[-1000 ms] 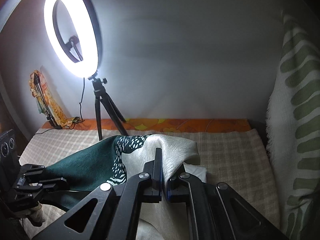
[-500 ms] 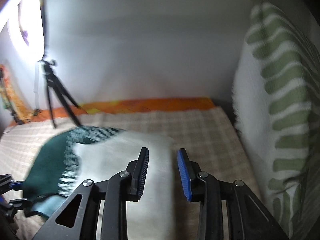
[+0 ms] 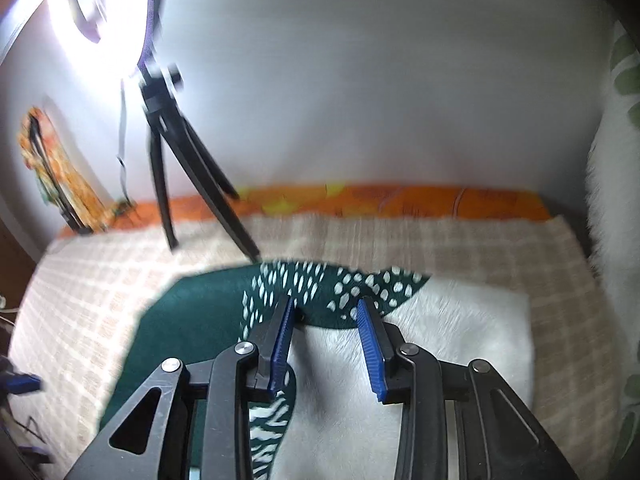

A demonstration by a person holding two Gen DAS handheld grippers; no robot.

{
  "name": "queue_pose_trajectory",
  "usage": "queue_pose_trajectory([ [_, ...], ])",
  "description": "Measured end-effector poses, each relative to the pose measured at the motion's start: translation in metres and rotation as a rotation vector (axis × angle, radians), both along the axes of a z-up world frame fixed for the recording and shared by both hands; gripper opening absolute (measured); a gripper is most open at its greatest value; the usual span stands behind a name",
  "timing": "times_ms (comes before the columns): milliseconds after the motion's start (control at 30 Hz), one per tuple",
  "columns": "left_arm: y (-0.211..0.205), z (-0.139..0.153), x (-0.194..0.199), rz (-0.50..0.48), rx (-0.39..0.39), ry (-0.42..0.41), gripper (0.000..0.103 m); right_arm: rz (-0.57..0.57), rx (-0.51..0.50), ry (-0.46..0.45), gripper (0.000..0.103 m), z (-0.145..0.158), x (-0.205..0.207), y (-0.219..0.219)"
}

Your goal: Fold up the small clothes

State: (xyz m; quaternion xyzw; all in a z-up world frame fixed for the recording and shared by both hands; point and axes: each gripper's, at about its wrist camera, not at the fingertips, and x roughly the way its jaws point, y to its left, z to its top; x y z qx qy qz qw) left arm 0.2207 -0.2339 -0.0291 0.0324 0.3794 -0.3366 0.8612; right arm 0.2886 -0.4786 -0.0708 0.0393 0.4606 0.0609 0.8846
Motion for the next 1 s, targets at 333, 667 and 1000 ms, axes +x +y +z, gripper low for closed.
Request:
queue_pose_trajectory([
  [333, 0.013, 0.001, -0.005, 0.027, 0.009, 0.009, 0.063, 0.001, -0.004, -0.012, 0.035, -0.037, -0.012, 0.004],
  [667, 0.028, 0.035, -0.035, 0.044, 0.002, -0.040, 0.064, -0.097, 0.019, -0.081, 0.042, 0.014, -0.042, 0.008],
  [1000, 0.054, 0.072, -0.081, 0.056, -0.047, -0.087, 0.074, -0.143, -0.006, -0.196, 0.074, 0.080, -0.114, 0.037],
])
